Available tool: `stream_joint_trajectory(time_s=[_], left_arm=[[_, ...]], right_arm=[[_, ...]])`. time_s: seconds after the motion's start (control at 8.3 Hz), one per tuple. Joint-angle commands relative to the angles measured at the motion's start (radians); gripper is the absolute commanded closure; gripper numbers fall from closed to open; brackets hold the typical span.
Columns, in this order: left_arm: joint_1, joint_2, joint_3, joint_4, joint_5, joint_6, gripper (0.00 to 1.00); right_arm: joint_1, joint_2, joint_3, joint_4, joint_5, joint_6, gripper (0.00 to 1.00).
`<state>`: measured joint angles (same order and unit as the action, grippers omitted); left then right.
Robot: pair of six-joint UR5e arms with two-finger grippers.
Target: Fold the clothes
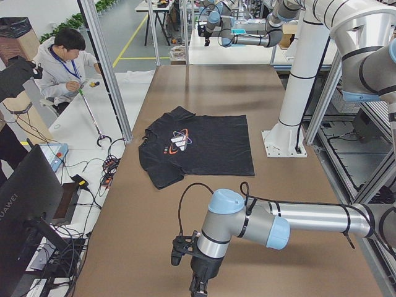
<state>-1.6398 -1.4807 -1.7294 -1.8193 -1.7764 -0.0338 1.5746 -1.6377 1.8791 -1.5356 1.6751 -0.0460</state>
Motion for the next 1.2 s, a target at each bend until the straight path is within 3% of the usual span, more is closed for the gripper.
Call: stream_joint_trajectory(time_s=[0.0, 0.36, 0.72, 1.08], left_arm=[[0.000, -0.001, -0.007, 0.000, -0.002, 0.000, 0.00], [0.000, -0.044, -0.027, 0.003, -0.003, -0.003, 0.00], [0.002, -0.121, -0.015, -0.018, -0.006, 0.000, 0.00], [0.012, -0.128, -0.004, -0.104, -0.052, 0.017, 0.00]], right_arm=[[-0.013, 0.004, 0.018, 0.017, -0.002, -0.008, 0.06], [-0.031, -0.001, 0.011, 0.162, 0.009, 0.014, 0.06], [-0.031, 0.007, 0.011, 0.163, 0.058, 0.015, 0.06], [-0.035, 0.004, 0.017, 0.175, 0.063, 0.017, 0.06]])
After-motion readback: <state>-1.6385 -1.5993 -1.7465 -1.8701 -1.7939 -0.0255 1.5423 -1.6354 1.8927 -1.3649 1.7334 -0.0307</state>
